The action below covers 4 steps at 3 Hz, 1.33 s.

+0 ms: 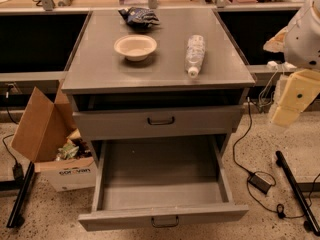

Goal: Place blue plastic bottle into middle drawer

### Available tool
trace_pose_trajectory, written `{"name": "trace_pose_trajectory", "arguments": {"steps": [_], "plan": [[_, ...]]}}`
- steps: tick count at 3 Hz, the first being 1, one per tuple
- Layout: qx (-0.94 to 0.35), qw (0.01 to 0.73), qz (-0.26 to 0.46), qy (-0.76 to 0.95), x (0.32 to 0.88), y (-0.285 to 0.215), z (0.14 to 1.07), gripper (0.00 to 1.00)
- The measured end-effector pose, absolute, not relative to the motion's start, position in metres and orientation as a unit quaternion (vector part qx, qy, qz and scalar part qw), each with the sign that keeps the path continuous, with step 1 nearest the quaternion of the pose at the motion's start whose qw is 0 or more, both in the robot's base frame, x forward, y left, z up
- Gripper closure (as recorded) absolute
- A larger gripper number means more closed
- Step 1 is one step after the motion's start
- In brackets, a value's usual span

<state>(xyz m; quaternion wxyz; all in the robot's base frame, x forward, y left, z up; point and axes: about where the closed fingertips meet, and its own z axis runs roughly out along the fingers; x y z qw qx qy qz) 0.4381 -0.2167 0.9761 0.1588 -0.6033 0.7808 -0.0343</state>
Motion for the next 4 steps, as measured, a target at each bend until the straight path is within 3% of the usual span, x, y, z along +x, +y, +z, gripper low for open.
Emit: {"name": "trace_pose_trajectory", "arguments": {"steps": [1,4], "plan": [[-0.603,0.16,-0.035,0.781,0.439,-0.216,0.977,0.0],[-0.503,0.245,-0.004,0.829,0.574,-0.202,0.953,0.0]]}}
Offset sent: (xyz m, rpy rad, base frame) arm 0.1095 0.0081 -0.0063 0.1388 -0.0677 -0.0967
